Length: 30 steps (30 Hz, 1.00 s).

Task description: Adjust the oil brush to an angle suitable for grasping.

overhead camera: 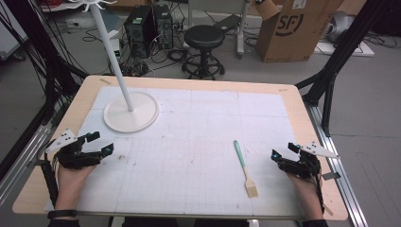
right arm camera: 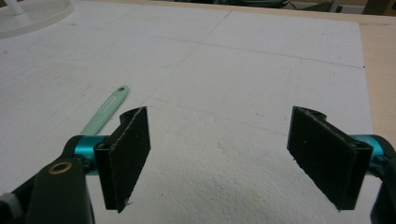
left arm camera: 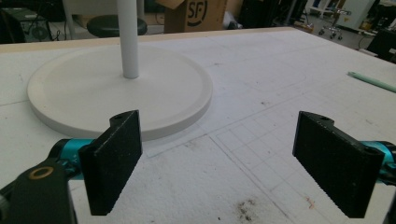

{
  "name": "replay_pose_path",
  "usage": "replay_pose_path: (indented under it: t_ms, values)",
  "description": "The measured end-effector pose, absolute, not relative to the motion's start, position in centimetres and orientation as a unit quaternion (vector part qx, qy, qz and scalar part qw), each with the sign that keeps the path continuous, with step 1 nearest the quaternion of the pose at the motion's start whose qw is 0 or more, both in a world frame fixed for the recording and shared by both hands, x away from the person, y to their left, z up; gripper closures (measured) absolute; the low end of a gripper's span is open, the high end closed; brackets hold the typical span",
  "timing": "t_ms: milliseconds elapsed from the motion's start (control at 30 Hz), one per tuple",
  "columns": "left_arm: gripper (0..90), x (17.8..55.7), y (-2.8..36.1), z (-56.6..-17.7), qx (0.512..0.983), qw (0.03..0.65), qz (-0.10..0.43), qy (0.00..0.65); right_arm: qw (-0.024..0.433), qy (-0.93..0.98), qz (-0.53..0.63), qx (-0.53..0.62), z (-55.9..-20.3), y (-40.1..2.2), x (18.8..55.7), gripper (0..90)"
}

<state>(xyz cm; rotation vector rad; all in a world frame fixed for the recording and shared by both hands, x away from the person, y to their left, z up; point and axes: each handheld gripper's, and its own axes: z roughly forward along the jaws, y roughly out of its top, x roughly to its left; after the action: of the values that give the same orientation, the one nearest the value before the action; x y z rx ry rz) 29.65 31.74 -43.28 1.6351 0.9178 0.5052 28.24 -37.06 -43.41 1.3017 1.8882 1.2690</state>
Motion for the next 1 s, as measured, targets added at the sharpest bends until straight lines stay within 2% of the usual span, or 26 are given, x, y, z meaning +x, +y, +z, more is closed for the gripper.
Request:
replay_pose_path:
  t_ms: [567,1000]
  values:
    - [16.5,29.9,31.2,-43.5,0.697,0.562,0.224,0.384,0.256,0.699,0.465,0.479,-43.0,-36.9,27.9,19.9]
    - [16.5,30.1,31.2,-43.7,0.699,0.559,0.224,0.384,0.239,0.704,0.468,0.479,-42.3,-36.6,27.2,18.9]
